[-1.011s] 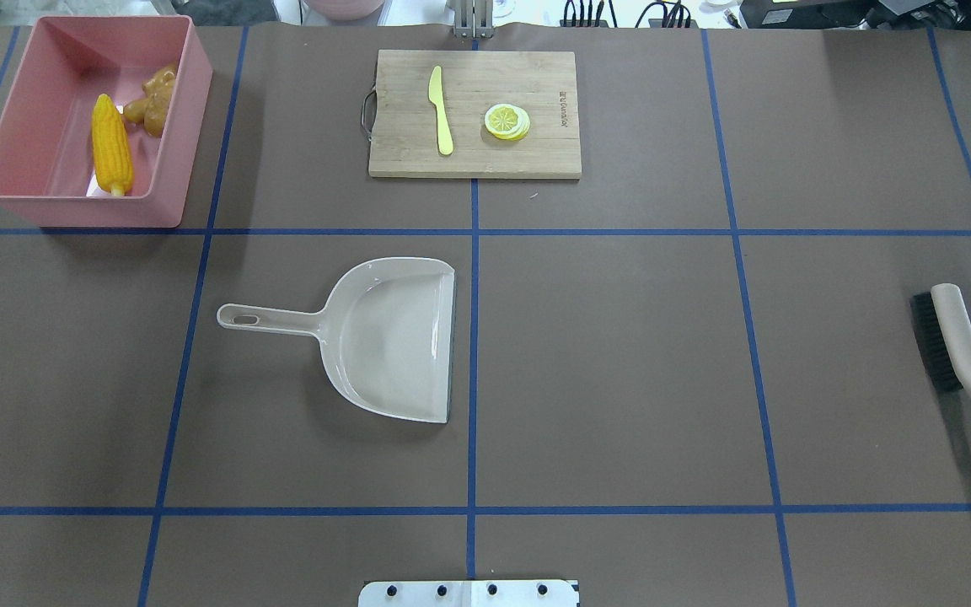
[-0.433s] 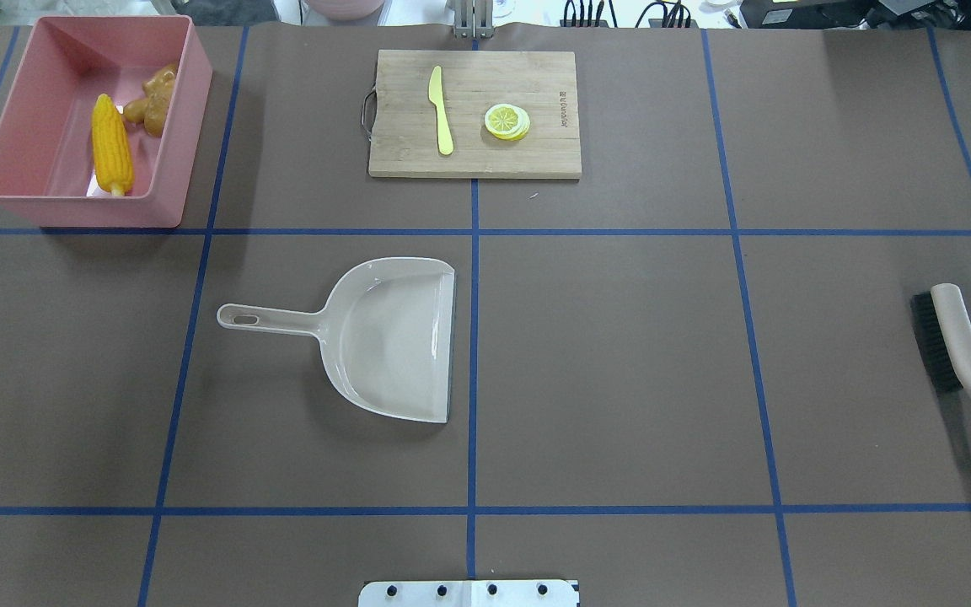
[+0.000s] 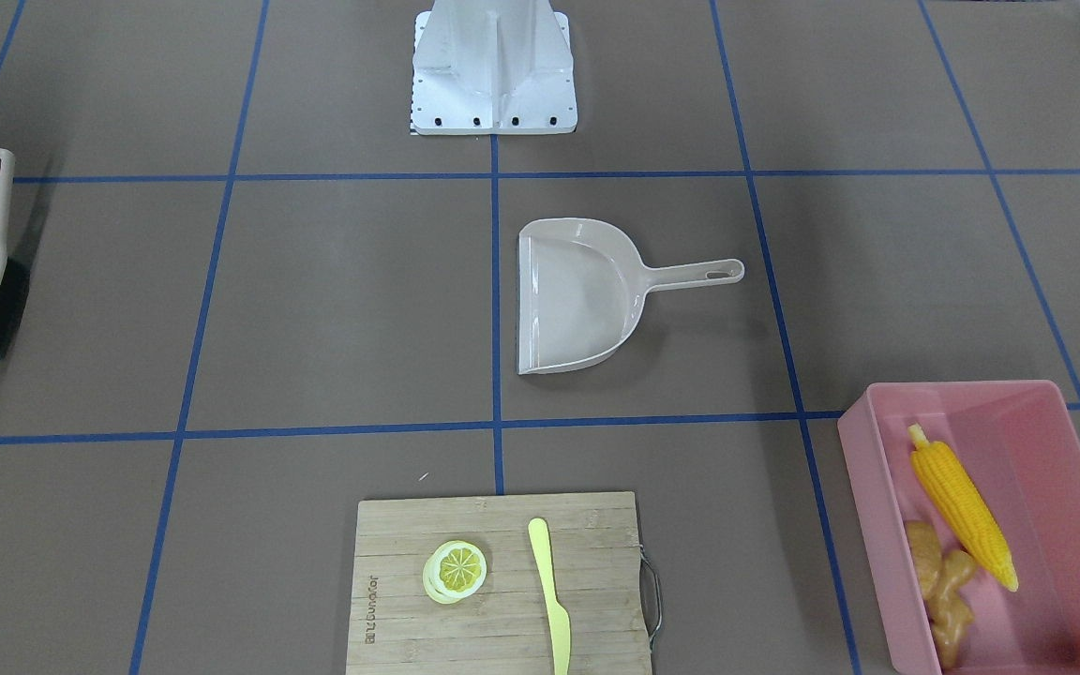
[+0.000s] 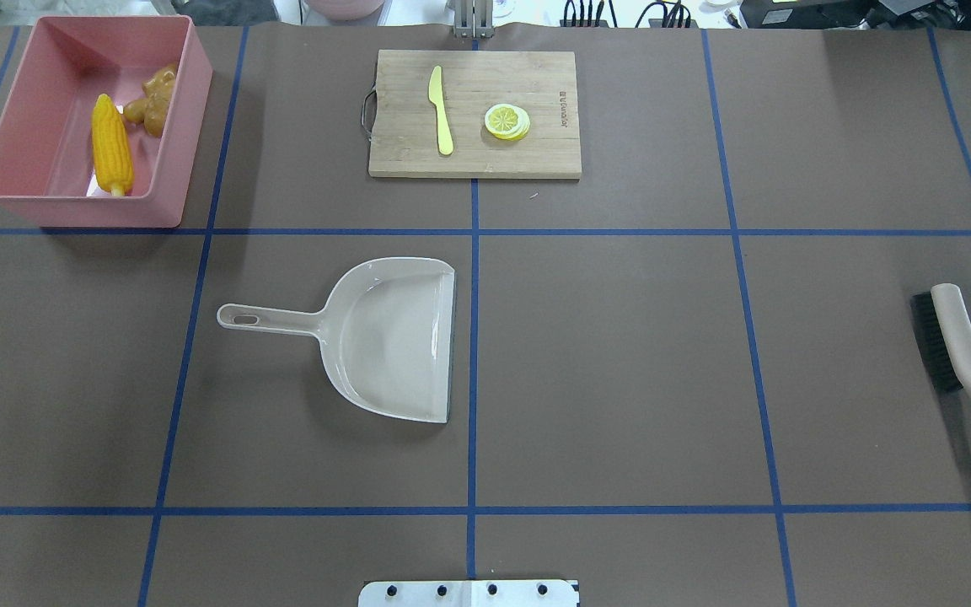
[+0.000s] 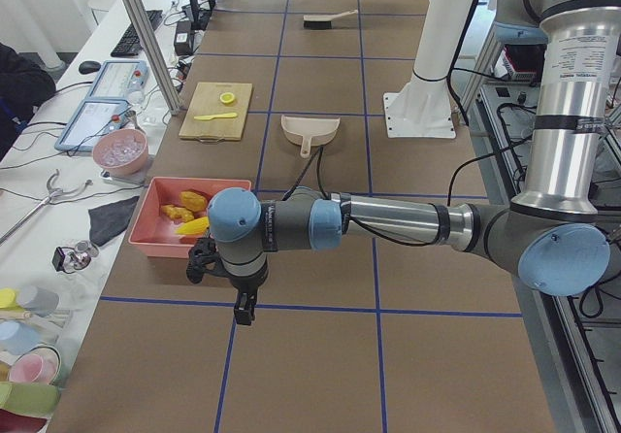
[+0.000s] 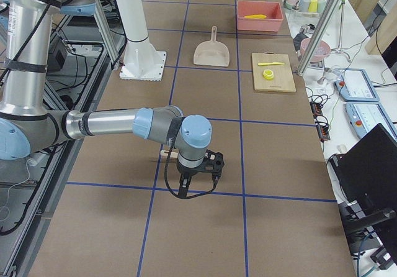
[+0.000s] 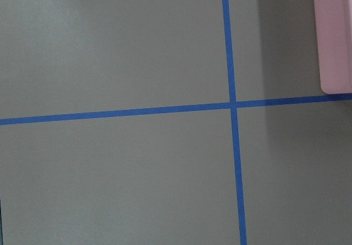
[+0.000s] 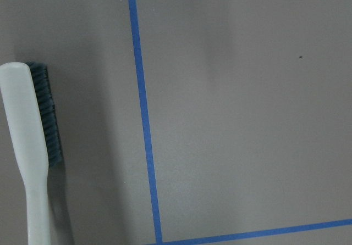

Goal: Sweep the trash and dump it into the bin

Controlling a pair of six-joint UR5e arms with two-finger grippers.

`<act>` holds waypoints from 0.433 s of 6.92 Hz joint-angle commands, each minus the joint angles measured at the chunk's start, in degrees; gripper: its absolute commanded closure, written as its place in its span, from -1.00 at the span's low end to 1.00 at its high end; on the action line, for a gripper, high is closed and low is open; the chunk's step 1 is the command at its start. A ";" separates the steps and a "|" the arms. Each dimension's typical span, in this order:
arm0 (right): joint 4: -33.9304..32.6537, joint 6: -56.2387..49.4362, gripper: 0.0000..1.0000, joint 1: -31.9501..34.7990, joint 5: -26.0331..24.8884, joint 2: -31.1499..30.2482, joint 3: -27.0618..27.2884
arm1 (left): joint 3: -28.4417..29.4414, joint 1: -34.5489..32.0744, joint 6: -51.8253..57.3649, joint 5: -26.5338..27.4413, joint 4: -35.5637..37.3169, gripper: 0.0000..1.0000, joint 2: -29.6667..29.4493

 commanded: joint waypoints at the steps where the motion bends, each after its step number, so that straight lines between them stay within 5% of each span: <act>1: 0.03 0.07 -1.00 0.02 0.09 0.03 -0.31 | -0.10 0.00 0.08 0.06 -0.04 -0.97 0.00; 3: 0.03 0.07 -1.00 0.02 0.09 0.29 -0.23 | -0.01 0.00 0.08 0.24 -0.04 -0.97 0.00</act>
